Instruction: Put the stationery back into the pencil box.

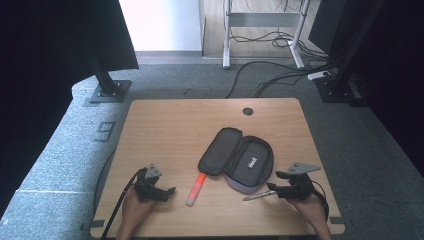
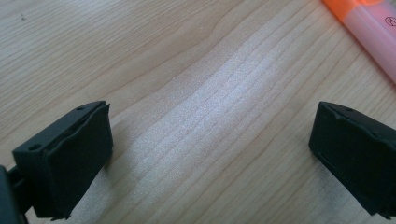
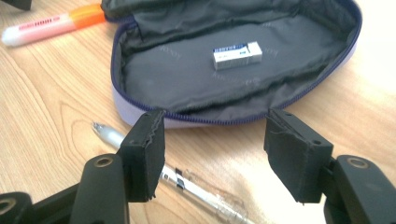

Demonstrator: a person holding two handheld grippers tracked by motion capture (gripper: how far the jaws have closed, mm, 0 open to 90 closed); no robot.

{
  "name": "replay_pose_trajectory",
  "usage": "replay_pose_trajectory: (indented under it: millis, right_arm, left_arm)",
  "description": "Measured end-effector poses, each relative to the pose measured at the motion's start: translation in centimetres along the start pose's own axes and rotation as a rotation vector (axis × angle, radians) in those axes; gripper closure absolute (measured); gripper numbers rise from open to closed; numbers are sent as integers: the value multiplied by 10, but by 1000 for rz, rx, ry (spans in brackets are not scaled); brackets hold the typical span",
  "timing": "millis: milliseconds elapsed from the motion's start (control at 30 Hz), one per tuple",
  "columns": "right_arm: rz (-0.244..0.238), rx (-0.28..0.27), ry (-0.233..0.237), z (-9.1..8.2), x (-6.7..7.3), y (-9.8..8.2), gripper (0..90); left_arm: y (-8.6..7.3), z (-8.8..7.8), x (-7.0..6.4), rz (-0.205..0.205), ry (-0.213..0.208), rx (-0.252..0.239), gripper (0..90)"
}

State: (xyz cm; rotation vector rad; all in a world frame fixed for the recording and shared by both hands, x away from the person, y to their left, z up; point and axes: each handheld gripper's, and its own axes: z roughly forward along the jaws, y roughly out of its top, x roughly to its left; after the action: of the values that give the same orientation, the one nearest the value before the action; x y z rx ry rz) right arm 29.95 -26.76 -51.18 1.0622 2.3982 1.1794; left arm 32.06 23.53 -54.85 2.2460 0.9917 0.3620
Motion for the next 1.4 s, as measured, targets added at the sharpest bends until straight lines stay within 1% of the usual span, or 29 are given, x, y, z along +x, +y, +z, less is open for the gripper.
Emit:
replay_pose_trajectory:
  millis: [100,300,600,767,833,1067,1100,1167,1200,1333,1400]
  right_arm:
    - [-6,18,11,3,-1,-6,389]
    - [-7,43,16,9,-2,-16,388]
    - [-1,54,20,15,-7,-29,380]
    - [3,46,20,18,-10,-33,377]
    - [3,46,27,19,-10,-32,378]
    - [-24,56,45,21,-1,-30,386]
    - [-35,61,54,22,3,-30,387]
    - [-41,62,54,22,5,-30,388]
    - [-53,68,58,22,8,-29,391]
    - [-55,72,66,21,11,-30,404]
    - [-49,75,65,19,14,-31,427]
  left_arm:
    - [0,0,0,0,0,0,0]
    - [0,0,0,0,0,0,0]
    - [0,0,0,0,0,0,0]
    - [0,0,0,0,0,0,0]
    - [0,0,0,0,0,0,0]
    - [0,0,0,0,0,0,0]
    - [0,0,0,0,0,0,0]
    - [0,0,0,0,0,0,0]
    - [0,0,0,0,0,0,0]
    - [0,0,0,0,0,0,0]
    - [0,0,0,0,0,0,0]
